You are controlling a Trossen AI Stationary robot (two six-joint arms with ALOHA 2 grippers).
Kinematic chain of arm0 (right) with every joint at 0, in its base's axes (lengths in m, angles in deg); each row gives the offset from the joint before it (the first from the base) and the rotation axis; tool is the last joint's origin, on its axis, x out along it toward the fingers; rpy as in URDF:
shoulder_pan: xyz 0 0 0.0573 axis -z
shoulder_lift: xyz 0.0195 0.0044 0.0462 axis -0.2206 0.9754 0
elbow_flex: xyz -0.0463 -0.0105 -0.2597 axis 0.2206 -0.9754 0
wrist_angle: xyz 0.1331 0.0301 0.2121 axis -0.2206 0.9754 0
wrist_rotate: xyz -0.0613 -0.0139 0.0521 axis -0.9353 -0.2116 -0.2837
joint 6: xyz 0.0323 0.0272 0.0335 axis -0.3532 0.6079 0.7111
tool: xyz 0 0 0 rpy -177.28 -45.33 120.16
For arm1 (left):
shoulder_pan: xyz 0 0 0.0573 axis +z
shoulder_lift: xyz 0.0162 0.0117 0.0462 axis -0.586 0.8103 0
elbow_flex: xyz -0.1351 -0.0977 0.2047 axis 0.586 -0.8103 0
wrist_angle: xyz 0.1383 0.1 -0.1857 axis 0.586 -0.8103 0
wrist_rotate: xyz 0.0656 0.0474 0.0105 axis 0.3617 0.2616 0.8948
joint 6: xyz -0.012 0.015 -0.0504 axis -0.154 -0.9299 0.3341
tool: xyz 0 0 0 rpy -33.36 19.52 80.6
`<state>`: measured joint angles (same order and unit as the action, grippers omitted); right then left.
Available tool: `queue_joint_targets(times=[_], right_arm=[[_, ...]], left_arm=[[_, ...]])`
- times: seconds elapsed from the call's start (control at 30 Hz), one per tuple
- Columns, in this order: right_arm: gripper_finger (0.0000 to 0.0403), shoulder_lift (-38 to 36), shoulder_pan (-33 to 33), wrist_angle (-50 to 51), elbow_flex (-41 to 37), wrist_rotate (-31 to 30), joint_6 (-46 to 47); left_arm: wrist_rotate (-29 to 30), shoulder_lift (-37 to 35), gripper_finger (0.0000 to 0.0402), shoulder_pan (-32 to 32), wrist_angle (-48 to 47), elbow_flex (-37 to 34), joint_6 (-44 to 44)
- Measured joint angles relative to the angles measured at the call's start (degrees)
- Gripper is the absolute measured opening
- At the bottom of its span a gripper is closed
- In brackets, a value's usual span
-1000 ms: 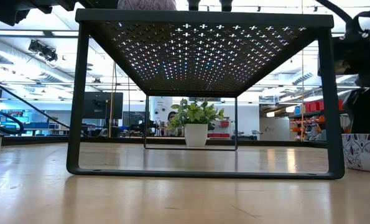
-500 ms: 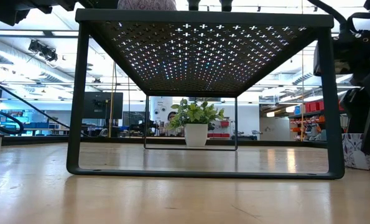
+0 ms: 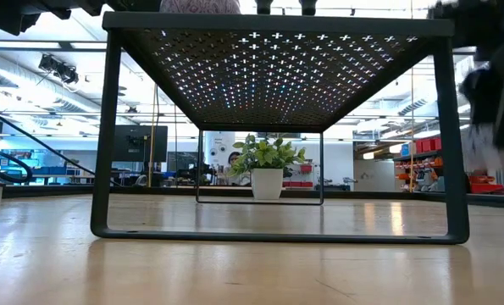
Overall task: Pick & Place candle stick holders
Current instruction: Put the violet candle on the shelf
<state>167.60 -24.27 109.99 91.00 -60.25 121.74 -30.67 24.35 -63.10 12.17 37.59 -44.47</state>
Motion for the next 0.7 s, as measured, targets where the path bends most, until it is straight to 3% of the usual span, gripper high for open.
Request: queue_joint_targets(times=[0.3,0.5,0.7], right_arm=[[0.0278,-3.3,0.4,19.2,13.1,-2.4,-0.4],[0.0278,-3.4,2.2,15.5,21.8,-2.5,-7.6],[0.0278,-3.0,4.1,5.4,24.3,-0.9,-17.1]], left_arm=[[0.0,0.0,0.033,0.0,-0.1,0.0,-0.1],[0.0,0.0,0.033,0.0,0.0,0.0,-0.1],[0.7,0.0,0.033,0.0,0.0,0.0,-0.1]])
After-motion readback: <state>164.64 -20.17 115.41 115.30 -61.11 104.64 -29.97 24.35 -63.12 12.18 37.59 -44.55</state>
